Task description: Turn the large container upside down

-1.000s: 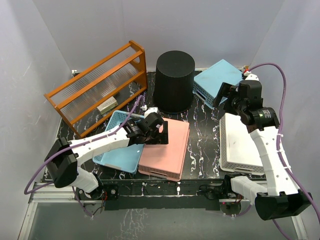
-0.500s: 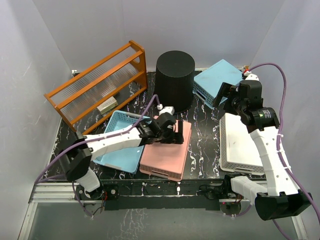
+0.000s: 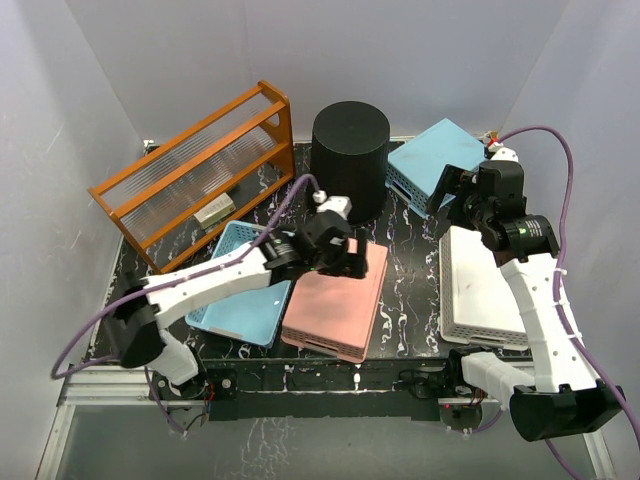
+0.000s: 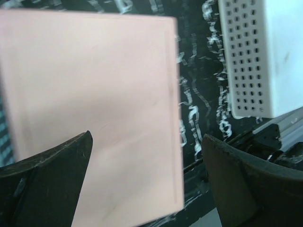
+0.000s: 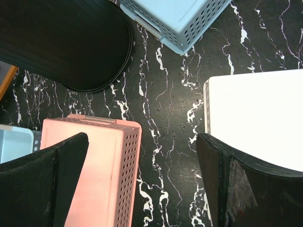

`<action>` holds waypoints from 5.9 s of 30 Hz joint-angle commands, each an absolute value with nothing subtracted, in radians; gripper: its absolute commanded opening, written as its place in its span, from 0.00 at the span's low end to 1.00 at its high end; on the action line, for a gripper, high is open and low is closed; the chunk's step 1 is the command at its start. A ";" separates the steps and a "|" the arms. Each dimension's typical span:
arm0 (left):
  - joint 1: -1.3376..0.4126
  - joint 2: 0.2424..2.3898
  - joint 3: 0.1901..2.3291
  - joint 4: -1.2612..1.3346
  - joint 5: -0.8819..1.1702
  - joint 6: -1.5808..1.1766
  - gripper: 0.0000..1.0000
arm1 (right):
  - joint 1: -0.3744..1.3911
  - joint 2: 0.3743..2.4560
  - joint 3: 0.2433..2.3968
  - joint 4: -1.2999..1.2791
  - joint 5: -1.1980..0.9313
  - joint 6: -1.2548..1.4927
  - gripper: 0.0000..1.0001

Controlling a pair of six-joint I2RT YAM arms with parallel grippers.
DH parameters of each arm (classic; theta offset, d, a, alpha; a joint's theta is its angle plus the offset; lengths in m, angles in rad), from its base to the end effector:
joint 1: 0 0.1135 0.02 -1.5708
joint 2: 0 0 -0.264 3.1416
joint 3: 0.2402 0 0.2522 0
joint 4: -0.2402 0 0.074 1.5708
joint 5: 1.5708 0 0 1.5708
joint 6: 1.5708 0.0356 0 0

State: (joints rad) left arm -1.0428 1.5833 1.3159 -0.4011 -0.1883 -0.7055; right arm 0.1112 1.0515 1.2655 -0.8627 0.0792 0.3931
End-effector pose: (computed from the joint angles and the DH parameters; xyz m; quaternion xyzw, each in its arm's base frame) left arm 0.1876 -0.3084 0.3031 0.1100 0.8901 -0.2786 0.3434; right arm 0.2019 0.0197 0.3872 0.1432 0.8835 0.0766 0.4393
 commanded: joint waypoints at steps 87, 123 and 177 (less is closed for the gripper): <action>-0.597 0.946 1.081 -0.751 -0.178 -0.680 0.99 | 0.963 1.364 0.969 -0.624 0.356 0.774 0.98; -0.889 1.314 0.857 -0.445 -0.237 -0.628 0.52 | 0.742 1.114 1.040 -0.666 0.413 0.660 0.98; -0.353 1.092 0.911 -0.539 0.260 -0.638 0.89 | 0.737 1.046 1.048 -0.708 0.362 0.660 0.98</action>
